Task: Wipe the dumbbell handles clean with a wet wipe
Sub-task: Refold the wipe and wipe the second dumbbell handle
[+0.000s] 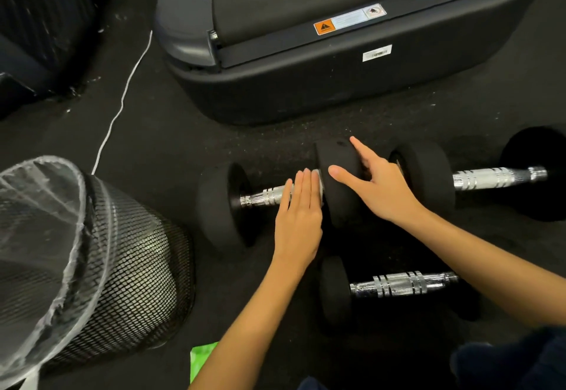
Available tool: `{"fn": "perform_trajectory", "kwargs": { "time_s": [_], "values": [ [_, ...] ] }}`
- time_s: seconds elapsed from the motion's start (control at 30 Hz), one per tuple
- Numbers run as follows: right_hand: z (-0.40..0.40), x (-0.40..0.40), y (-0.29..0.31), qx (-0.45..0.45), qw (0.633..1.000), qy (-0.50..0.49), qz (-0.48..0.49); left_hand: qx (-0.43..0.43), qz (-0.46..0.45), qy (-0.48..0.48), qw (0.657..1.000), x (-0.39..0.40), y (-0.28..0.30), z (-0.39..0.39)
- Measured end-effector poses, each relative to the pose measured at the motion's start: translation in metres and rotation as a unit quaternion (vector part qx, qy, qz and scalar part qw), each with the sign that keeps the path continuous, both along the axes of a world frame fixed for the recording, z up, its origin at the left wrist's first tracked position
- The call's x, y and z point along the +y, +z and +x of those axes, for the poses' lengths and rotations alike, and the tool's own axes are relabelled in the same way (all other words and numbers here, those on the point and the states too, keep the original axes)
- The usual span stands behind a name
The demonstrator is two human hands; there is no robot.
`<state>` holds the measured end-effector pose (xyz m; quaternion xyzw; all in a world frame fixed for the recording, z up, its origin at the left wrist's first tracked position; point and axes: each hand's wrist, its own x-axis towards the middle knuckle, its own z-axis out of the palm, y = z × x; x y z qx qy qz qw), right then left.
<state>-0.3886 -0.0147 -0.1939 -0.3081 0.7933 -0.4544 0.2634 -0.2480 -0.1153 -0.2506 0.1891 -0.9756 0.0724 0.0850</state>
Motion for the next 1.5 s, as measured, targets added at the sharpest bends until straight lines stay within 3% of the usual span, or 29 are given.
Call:
{"fn": "perform_trajectory", "kwargs": {
  "time_s": [0.13, 0.3, 0.5, 0.73, 0.93, 1.1, 1.3, 1.5],
  "values": [
    [0.012, -0.003, -0.004, -0.061, 0.998, -0.005, -0.034, -0.024, 0.009, -0.009, 1.0, 0.0, 0.002, 0.013],
    [0.019, -0.006, -0.011, -0.049, 0.997, -0.02, -0.055, -0.024, 0.024, 0.008, 0.999, -0.002, 0.01, -0.011],
    [0.018, -0.006, -0.013, -0.062, 0.996, -0.012, -0.064, -0.042, 0.01, -0.03, 0.999, -0.007, 0.01, 0.021],
    [0.015, -0.005, -0.014, -0.065, 0.996, -0.008, -0.065, 0.043, 0.075, 0.004, 0.996, 0.004, 0.006, -0.006],
    [0.017, -0.004, -0.012, -0.066, 0.996, -0.001, -0.064, 0.031, 0.09, -0.012, 0.995, 0.001, 0.001, 0.028],
    [0.018, -0.003, -0.011, -0.069, 0.995, -0.009, -0.068, 0.021, 0.073, -0.026, 0.997, 0.0, 0.006, 0.011],
    [0.016, -0.002, -0.011, -0.067, 0.996, 0.001, -0.065, 0.048, 0.125, -0.009, 0.991, -0.004, 0.005, 0.003],
    [0.019, -0.001, -0.012, -0.08, 0.994, 0.001, -0.078, 0.077, 0.115, 0.007, 0.99, -0.002, -0.005, 0.032]
  ]
}}
